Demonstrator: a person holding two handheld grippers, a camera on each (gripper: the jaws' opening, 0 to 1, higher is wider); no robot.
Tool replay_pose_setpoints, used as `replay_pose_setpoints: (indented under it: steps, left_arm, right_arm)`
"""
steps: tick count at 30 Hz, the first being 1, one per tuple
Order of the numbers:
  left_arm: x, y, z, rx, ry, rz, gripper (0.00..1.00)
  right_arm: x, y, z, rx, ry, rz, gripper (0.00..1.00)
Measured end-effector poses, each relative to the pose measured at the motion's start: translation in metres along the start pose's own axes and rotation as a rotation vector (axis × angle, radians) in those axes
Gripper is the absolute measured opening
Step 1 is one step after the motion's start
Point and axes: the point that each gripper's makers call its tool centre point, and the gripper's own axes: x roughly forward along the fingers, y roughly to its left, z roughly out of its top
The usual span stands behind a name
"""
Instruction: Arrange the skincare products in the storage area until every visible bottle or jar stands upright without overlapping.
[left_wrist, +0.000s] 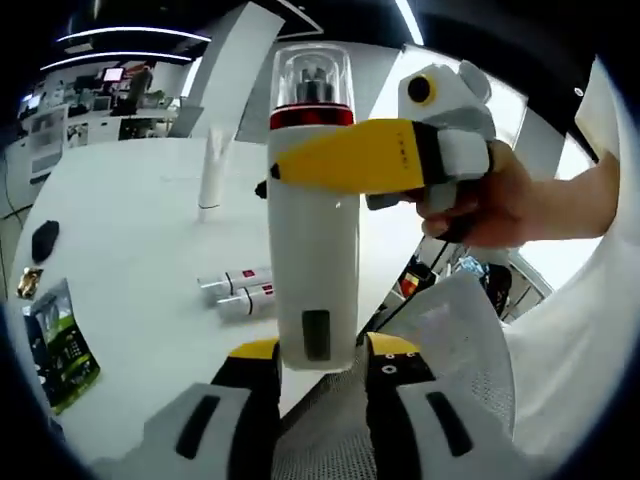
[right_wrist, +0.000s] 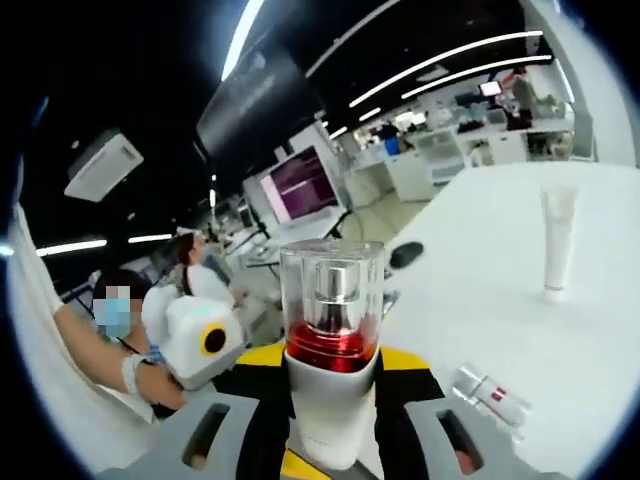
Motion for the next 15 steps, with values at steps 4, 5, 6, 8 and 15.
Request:
replay_pose_setpoints:
  steps: [4,5,6,8,15]
  left_arm:
    - [0.007,0.001,-0.01,0.077,0.055,0.049,0.25]
    - [0.008,0.003,-0.012,0.099,0.066,0.067,0.26]
    - [0.009,0.005,-0.014,0.114,0.082,0.076,0.26]
    - [0.011,0.006,-0.017,0.139,0.094,0.085,0.25]
    - [0.016,0.023,-0.039,0.224,0.24,0.233,0.16]
  right_arm:
    - [-0.008,-0.019,0.003,0.02,-0.043,0.001,0.28]
    - [-0.011,-0.024,0.003,0.023,-0.054,0.005,0.28]
    - [-0.012,-0.028,0.002,0.025,-0.059,0.007,0.28]
    - [-0.016,-0.035,0.0,0.031,-0.068,0.002,0.28]
    - [-0.039,-0.056,0.003,0.074,-0.135,-0.032,0.28]
